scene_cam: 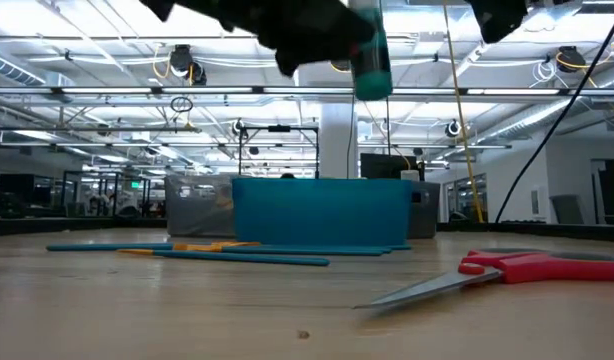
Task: Pick & Place Paint Supplies
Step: Put the light blue paint bottle into the right black bin
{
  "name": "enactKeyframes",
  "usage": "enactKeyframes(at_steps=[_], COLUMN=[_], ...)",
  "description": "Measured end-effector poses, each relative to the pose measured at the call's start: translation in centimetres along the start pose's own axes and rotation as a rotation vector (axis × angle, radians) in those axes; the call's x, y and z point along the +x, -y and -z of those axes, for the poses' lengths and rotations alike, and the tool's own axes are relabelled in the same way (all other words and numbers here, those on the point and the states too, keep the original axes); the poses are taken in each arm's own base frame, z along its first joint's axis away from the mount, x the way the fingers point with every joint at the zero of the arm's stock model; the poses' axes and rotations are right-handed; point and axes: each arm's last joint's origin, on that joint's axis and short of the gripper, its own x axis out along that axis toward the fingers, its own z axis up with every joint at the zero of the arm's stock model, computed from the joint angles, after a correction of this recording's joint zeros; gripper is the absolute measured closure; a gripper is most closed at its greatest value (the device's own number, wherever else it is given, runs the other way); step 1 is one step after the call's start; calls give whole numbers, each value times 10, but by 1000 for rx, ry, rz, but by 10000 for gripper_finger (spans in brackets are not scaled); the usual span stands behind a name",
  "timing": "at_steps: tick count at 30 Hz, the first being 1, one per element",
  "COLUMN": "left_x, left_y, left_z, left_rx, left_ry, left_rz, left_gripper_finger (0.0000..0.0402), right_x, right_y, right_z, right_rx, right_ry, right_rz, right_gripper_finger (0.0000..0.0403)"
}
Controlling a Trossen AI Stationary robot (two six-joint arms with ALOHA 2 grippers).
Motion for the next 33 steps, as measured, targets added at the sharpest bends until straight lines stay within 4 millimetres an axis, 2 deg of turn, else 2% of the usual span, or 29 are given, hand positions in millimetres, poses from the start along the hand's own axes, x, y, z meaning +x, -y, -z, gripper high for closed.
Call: enactKeyframes(at_steps=[4, 11, 20, 27, 30, 33], left_x=[2, 10, 15, 22, 34, 44], left_y=[-12, 11, 22, 19, 20, 22], left_z=[5, 23, 26, 28, 27, 25], left_rx=[-98, -64, -64, -86, -72, -30], left_ry=[-44, -126, -104, -114, -119, -124], left_rz=[-58, -57, -68, -83, -67, -35], left_gripper_finger=[255, 255, 255, 255, 255, 255], right_x=[0, 5, 28, 40, 47, 54], right_y=[0, 4, -1, -11, -7, 1], right_z=[3, 4, 6, -38, -60, -69], right_rx=[0, 1, 9, -26, -48, -83], right_ry=[-6, 12, 61, 29, -48, -186], right_rz=[2, 136, 132, 130, 168, 220], right_gripper_finger=[206, 206, 206, 206, 206, 206])
